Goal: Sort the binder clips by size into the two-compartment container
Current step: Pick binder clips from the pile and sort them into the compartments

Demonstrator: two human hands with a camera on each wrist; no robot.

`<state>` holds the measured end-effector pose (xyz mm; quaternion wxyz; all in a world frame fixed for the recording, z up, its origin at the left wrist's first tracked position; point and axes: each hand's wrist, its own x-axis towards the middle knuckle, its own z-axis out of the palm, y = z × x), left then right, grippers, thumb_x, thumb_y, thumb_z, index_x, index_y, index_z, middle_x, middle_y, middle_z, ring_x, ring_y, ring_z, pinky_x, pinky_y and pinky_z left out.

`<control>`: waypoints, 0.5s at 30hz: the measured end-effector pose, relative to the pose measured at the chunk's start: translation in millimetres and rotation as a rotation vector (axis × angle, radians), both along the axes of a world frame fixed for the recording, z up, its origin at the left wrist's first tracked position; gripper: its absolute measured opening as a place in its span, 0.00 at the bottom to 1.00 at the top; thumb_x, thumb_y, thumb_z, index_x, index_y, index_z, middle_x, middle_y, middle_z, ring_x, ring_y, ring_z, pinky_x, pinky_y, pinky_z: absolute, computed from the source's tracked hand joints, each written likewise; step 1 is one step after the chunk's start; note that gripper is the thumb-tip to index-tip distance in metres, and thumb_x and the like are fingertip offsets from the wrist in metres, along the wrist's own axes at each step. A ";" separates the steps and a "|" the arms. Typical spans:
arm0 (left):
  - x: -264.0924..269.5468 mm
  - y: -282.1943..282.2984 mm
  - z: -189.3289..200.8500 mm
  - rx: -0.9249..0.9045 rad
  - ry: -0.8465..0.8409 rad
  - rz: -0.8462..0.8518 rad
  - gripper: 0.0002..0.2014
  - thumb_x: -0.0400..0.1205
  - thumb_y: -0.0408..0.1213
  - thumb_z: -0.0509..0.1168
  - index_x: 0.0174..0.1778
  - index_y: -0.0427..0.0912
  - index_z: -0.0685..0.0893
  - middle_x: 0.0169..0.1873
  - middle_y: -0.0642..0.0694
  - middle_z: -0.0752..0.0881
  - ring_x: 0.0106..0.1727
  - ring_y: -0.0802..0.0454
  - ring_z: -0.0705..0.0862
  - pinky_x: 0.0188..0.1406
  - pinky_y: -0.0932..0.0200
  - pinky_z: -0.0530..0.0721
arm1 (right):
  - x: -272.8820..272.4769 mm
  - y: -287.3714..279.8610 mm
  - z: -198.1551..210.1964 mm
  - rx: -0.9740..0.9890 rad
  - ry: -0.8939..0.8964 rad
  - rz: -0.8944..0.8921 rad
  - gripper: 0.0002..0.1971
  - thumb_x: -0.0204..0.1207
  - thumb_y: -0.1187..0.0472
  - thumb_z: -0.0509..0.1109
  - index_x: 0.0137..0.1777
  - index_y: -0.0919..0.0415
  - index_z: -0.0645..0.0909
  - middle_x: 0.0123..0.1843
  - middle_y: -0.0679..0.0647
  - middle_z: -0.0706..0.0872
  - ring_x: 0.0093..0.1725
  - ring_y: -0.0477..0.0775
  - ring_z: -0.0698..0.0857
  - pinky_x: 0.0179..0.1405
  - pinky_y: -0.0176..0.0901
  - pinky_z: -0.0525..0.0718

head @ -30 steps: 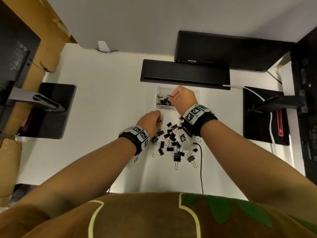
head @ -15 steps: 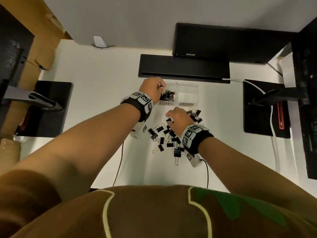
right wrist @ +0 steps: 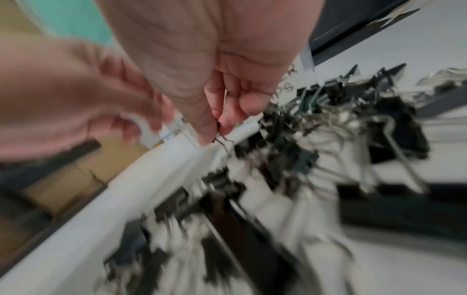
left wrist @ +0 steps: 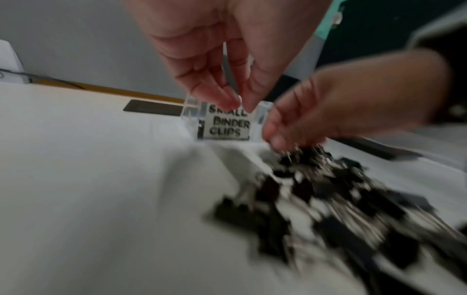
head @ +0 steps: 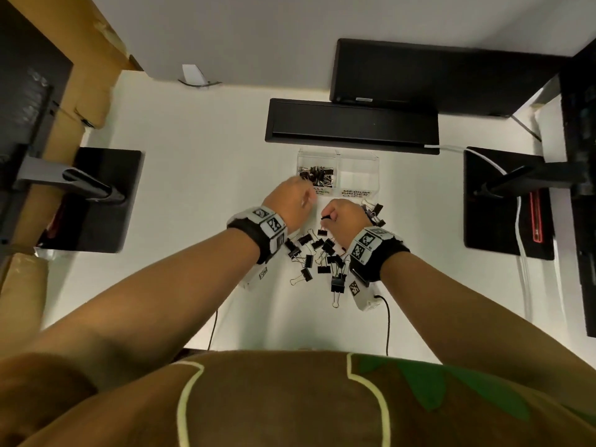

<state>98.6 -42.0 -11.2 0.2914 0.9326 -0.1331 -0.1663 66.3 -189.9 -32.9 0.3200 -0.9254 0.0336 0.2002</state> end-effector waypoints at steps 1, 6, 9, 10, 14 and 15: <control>-10.9 1.4 -5.5 0.022 0.027 -0.028 0.05 0.82 0.32 0.61 0.47 0.41 0.83 0.49 0.46 0.81 0.51 0.51 0.82 0.58 0.58 0.82 | 1.6 -1.5 5.1 0.040 -0.025 -0.048 0.06 0.77 0.62 0.69 0.52 0.61 0.82 0.43 0.48 0.79 0.43 0.48 0.81 0.44 0.36 0.81; -48.5 5.3 -35.2 0.129 0.143 -0.156 0.12 0.82 0.34 0.62 0.61 0.44 0.81 0.55 0.43 0.78 0.54 0.46 0.80 0.54 0.52 0.82 | 25.8 -6.0 30.0 0.166 -0.145 -0.212 0.08 0.77 0.61 0.68 0.55 0.57 0.83 0.45 0.50 0.83 0.44 0.49 0.83 0.45 0.40 0.84; -56.5 8.0 -42.8 0.135 0.123 -0.144 0.14 0.82 0.35 0.62 0.64 0.47 0.80 0.54 0.42 0.77 0.52 0.44 0.80 0.52 0.49 0.85 | 44.8 -2.8 39.5 0.135 -0.186 -0.174 0.11 0.78 0.66 0.64 0.57 0.58 0.82 0.48 0.50 0.83 0.47 0.46 0.80 0.47 0.34 0.79; -56.4 9.2 -42.5 0.137 0.119 -0.131 0.14 0.82 0.34 0.61 0.64 0.47 0.80 0.54 0.43 0.77 0.51 0.44 0.80 0.51 0.48 0.85 | 50.2 -1.3 40.2 0.122 -0.187 -0.158 0.12 0.78 0.68 0.62 0.58 0.59 0.82 0.51 0.52 0.84 0.48 0.46 0.80 0.48 0.34 0.78; -46.2 19.8 -40.0 0.184 0.143 -0.111 0.14 0.80 0.37 0.63 0.62 0.46 0.79 0.58 0.42 0.76 0.58 0.43 0.79 0.54 0.49 0.84 | 56.4 0.9 34.5 0.109 -0.133 -0.116 0.16 0.78 0.69 0.60 0.63 0.58 0.81 0.58 0.55 0.84 0.50 0.45 0.78 0.49 0.33 0.75; -43.8 22.8 -39.8 0.191 0.153 -0.098 0.14 0.79 0.37 0.65 0.61 0.45 0.79 0.59 0.42 0.76 0.60 0.44 0.78 0.55 0.49 0.83 | 54.9 -0.4 33.4 0.127 -0.128 -0.117 0.16 0.78 0.69 0.60 0.64 0.57 0.80 0.58 0.55 0.84 0.51 0.45 0.79 0.50 0.34 0.76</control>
